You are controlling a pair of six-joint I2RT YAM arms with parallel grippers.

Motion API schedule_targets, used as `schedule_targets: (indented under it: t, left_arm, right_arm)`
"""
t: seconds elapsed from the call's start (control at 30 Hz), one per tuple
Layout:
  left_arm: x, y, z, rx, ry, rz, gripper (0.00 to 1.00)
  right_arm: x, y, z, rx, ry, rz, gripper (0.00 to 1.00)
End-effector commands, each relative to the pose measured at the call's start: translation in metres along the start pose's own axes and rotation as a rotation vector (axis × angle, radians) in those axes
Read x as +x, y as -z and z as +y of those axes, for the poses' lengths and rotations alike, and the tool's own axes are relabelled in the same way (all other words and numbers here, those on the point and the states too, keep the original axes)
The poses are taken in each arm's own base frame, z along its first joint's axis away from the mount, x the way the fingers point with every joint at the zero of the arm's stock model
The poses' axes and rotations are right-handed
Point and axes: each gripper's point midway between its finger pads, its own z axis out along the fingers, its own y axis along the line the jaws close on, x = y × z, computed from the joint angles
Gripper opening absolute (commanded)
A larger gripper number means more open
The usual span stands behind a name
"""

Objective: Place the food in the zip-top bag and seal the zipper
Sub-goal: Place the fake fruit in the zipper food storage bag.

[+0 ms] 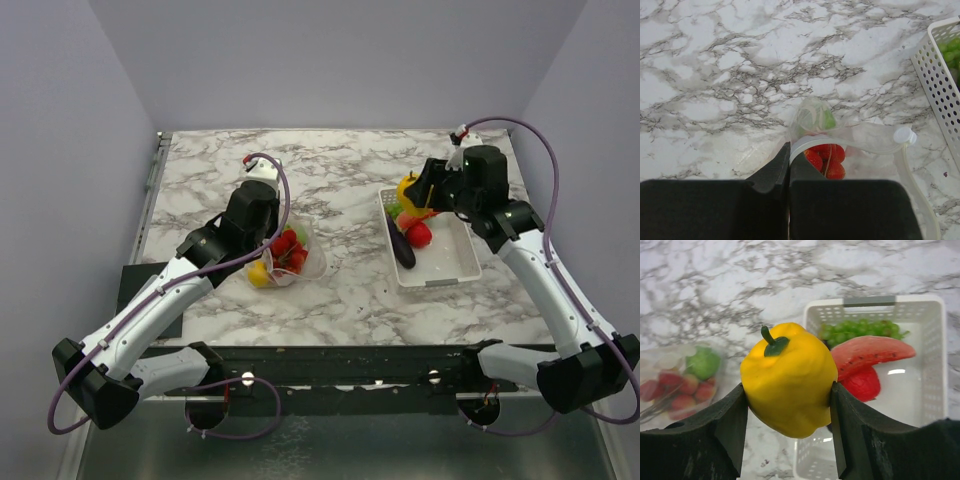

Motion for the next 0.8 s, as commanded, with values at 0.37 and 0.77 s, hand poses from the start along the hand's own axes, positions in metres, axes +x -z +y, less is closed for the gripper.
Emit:
schedule_targets:
  t: [0.37,0.77]
  left_arm:
    - [-0.012,0.004,0.0,0.017,0.031,-0.052,0.0]
    - [-0.012,0.004,0.0,0.021,0.032,-0.053,0.0]
  right_arm:
    - [0.0,0.059,0.158,-0.574,0.07,0.002,0.21]
    - [0.019,0.083,0.234,-0.79,0.12,0.046,0.22]
